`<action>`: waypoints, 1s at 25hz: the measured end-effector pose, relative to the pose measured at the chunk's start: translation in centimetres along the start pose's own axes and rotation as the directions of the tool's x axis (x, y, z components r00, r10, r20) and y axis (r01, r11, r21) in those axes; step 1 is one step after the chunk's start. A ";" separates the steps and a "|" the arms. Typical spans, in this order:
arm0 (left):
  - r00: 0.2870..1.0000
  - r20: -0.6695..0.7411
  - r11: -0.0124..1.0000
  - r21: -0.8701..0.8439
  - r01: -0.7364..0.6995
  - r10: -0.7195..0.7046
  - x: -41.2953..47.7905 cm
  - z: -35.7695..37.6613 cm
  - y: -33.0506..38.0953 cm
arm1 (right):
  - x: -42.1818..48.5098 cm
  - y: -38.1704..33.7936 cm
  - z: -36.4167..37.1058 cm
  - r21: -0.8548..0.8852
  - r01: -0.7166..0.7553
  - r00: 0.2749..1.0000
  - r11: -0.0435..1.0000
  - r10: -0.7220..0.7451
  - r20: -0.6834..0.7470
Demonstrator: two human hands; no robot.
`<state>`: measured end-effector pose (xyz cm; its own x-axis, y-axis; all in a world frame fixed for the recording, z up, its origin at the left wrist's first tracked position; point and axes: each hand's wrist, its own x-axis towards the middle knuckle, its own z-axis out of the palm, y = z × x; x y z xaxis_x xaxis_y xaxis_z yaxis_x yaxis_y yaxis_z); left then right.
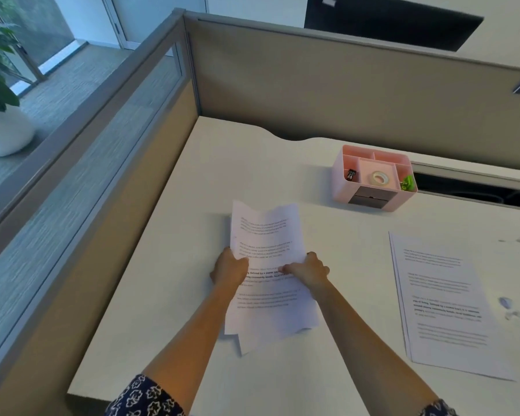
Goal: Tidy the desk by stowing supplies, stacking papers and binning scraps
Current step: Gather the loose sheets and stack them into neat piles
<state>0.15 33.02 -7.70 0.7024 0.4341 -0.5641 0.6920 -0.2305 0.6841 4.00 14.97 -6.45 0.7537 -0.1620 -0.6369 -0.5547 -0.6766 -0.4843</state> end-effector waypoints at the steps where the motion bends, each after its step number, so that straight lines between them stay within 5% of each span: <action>1: 0.999 0.044 0.995 -0.097 -0.019 0.024 -0.3 0.1 0.2 | -0.2 0.0 0.1 0.073 -0.010 1.000 0.997 0.009 0.013; 5: 0.964 0.151 0.926 -0.344 -0.155 0.218 -1.8 -1.0 2.6 | -1.0 0.0 -0.9 0.569 -0.005 1.000 0.822 -0.005 0.016; 7: 0.934 0.160 0.882 -0.412 -0.230 0.318 -2.4 -2.1 4.2 | -1.3 -0.4 -2.8 0.681 0.061 0.998 0.730 -0.055 -0.030; 11: 0.904 0.120 0.778 -0.563 -0.278 0.410 -3.4 -3.6 8.2 | -2.3 -2.5 -7.6 0.629 0.346 0.938 0.696 -0.259 -0.230; 17: 0.823 0.000 0.655 -0.607 -0.451 0.568 -5.1 -4.9 13.0 | -3.7 -5.1 -11.7 0.648 0.589 0.801 0.482 -0.456 -0.389; 20: 0.800 -0.034 0.644 -0.573 -0.506 0.599 -5.2 -4.9 12.8 | -4.3 -4.7 -11.8 0.683 0.617 0.762 0.391 -0.514 -0.394; 25: 0.845 0.015 0.738 -0.496 -0.458 0.535 -4.9 -3.3 10.8 | -3.6 -3.7 -10.0 0.718 0.551 0.801 0.426 -0.512 -0.311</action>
<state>3.61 31.27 3.96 0.9659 0.2306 -0.1179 0.1060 0.0630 0.9924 6.92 10.87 3.63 0.9971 -0.0062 -0.0753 -0.0737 0.1381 -0.9877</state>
